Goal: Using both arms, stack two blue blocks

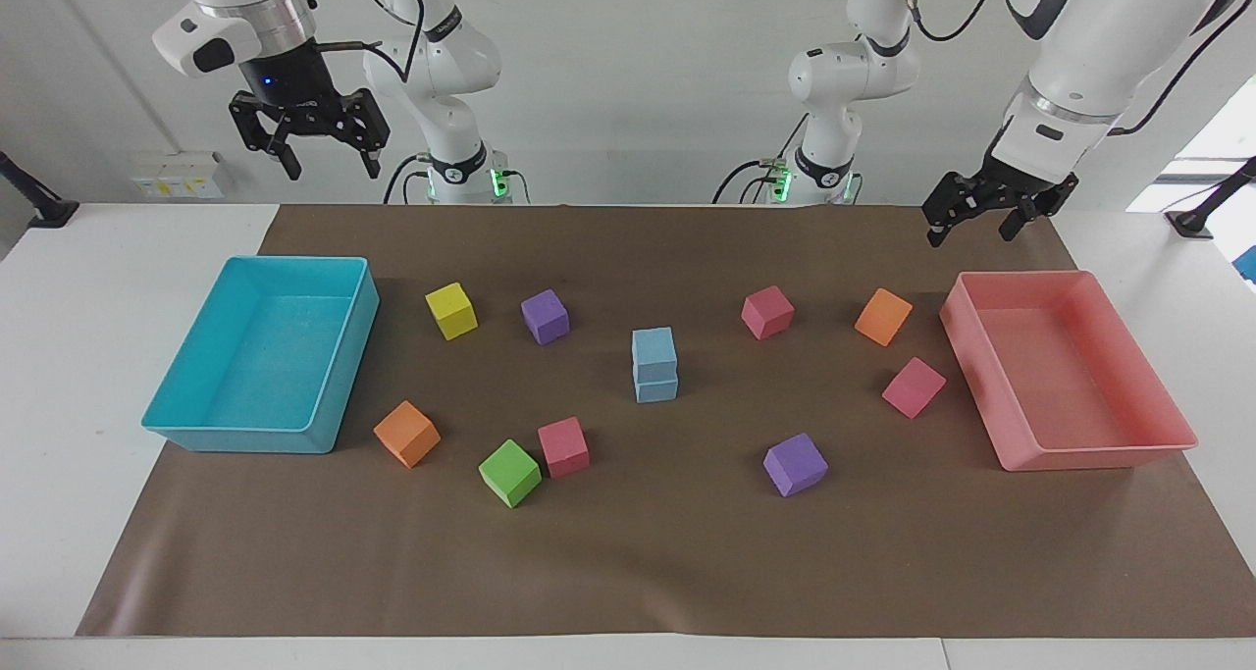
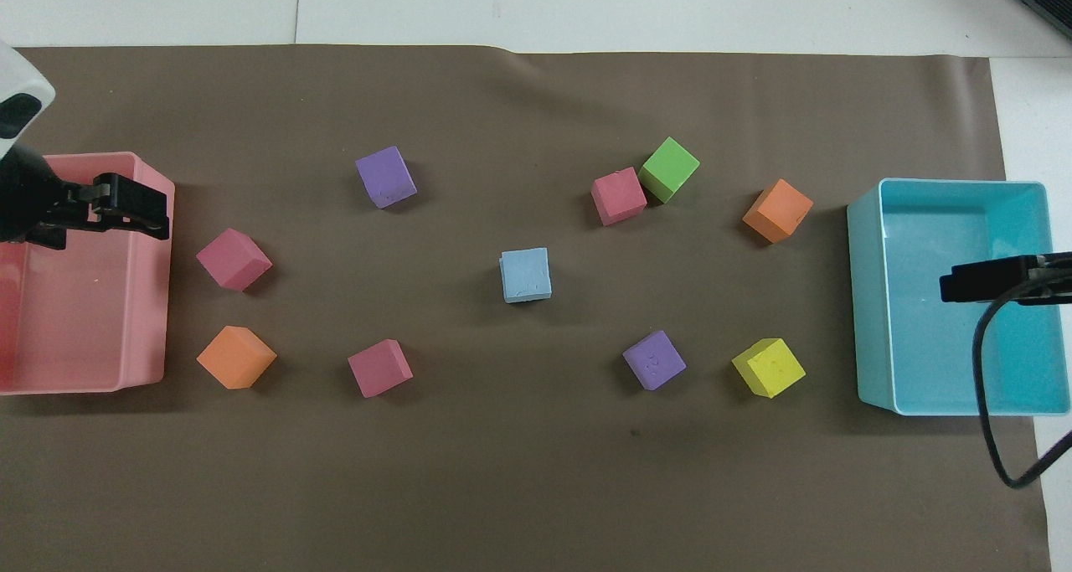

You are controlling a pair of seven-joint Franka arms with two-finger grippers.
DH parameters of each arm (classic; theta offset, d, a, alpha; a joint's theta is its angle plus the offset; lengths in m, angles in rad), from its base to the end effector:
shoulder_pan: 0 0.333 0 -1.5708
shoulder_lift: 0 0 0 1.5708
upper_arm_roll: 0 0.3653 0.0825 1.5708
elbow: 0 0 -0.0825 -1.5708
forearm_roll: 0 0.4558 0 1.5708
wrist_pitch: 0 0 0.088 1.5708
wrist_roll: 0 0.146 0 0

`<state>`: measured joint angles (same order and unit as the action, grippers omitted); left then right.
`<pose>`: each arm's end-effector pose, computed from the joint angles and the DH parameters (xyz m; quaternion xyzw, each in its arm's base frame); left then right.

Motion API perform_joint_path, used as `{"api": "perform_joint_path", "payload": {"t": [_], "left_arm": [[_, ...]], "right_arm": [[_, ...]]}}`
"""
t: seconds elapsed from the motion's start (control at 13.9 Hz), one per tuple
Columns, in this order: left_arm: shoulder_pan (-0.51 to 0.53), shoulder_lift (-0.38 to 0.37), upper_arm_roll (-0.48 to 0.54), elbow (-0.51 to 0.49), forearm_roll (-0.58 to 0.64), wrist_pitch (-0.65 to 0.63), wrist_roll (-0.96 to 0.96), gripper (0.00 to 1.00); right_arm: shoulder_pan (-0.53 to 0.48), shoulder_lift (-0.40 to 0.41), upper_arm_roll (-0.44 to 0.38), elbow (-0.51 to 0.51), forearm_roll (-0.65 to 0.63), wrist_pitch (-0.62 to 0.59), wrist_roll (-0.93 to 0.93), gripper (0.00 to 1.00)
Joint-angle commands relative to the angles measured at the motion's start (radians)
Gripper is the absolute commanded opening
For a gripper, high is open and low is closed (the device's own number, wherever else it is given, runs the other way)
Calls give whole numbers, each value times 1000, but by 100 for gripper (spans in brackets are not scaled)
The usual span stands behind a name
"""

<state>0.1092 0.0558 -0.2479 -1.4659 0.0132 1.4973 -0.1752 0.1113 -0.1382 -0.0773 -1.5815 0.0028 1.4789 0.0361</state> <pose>0.6326 -0.0816 0.6508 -0.9998 -0.0188 0.0113 0.0015 0.5661 0.0162 0.7029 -0.9998 0.0006 -0.0173 0.0073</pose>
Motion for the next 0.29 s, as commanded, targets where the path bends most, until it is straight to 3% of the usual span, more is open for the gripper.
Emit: {"api": "perform_joint_path", "payload": {"t": [0.0,0.22], "left_arm": [[18,-28,-7,-25,-15,-8,19,100],[18,-30,-7,-25,-15,-8,19,100]], "right_arm": [[-7,-18,4,-31,-33,3,18,100],[-15,-18,2,-31,-35,6,16,100]]}}
